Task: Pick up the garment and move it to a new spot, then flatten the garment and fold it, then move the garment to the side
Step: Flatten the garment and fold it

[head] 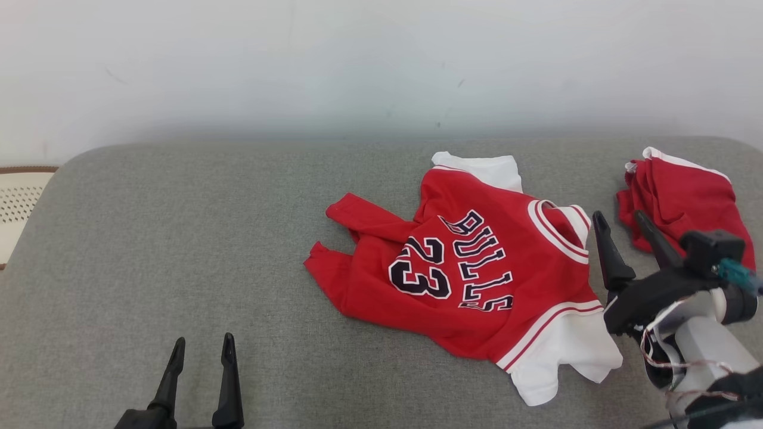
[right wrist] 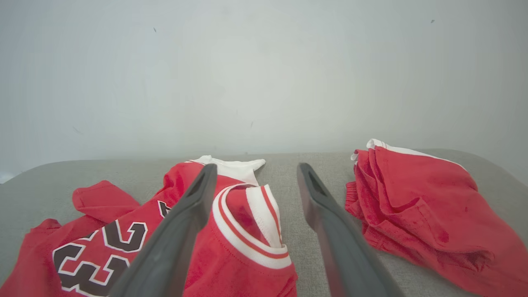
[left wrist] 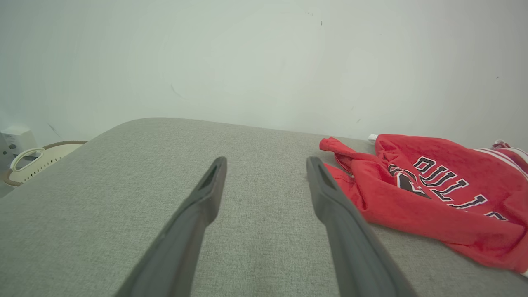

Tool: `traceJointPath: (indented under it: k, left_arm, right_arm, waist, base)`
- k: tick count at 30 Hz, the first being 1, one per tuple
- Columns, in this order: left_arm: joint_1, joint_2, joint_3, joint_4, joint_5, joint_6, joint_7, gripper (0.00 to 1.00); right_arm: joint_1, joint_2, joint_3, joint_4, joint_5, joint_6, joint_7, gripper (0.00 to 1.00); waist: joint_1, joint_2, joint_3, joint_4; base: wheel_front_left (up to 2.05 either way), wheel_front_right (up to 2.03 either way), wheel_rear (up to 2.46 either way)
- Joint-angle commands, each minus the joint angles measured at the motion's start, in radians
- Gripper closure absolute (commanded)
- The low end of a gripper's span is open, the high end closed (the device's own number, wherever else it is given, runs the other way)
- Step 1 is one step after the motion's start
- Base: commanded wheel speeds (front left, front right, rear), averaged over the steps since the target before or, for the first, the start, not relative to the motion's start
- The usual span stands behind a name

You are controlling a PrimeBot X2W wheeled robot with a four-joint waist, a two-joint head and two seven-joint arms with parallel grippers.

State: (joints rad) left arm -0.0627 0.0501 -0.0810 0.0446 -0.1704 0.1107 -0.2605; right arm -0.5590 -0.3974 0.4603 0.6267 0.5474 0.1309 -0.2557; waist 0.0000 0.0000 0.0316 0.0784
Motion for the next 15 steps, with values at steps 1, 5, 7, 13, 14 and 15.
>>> traceJointPath:
  k: [1, 5, 7, 13, 14, 15]
  left_arm:
    - [0.017, 0.001, 0.003, -0.003, 0.012, 0.001, -0.003, 0.0]
    - [0.023, 0.001, 0.007, -0.003, 0.014, -0.002, -0.003, 0.0]
    - [0.023, 0.001, 0.009, -0.004, 0.015, -0.004, -0.003, 0.0]
    - [0.022, 0.001, 0.02, -0.006, 0.017, -0.007, -0.003, 0.0]
    - [0.02, 0.001, 0.023, -0.006, 0.018, -0.009, -0.003, 0.0]
    - [0.016, 0.002, 0.024, -0.005, 0.017, -0.011, -0.003, 0.0]
  right_arm:
    - [0.037, 0.006, -0.02, -0.033, -0.018, 0.0, -0.006, 0.0]
    - [0.136, 0.036, -0.098, -0.153, -0.052, 0.0, -0.01, 0.0]
    - [0.187, 0.059, -0.137, -0.207, -0.074, 0.0, -0.01, 0.0]
    - [0.321, 0.13, -0.234, -0.35, -0.135, 0.0, -0.005, 0.0]
    - [0.337, 0.141, -0.242, -0.369, -0.144, 0.0, 0.0, 0.0]
    - [0.351, 0.15, -0.253, -0.385, -0.15, 0.0, 0.007, 0.0]
  waist:
    - [0.0, 0.0, -0.004, -0.005]
    - [0.0, 0.0, -0.011, -0.01]
    - [0.0, 0.0, -0.013, -0.012]
    - [0.0, 0.0, -0.004, -0.025]
    - [0.0, 0.0, -0.002, -0.029]
    - [0.0, 0.0, -0.001, -0.032]
  base:
    - [0.0, 0.0, 0.0]
    - [0.0, 0.0, 0.0]
    - [0.0, 0.0, 0.0]
    - [0.0, 0.0, 0.0]
    - [0.0, 0.0, 0.0]
    - [0.0, 0.0, 0.0]
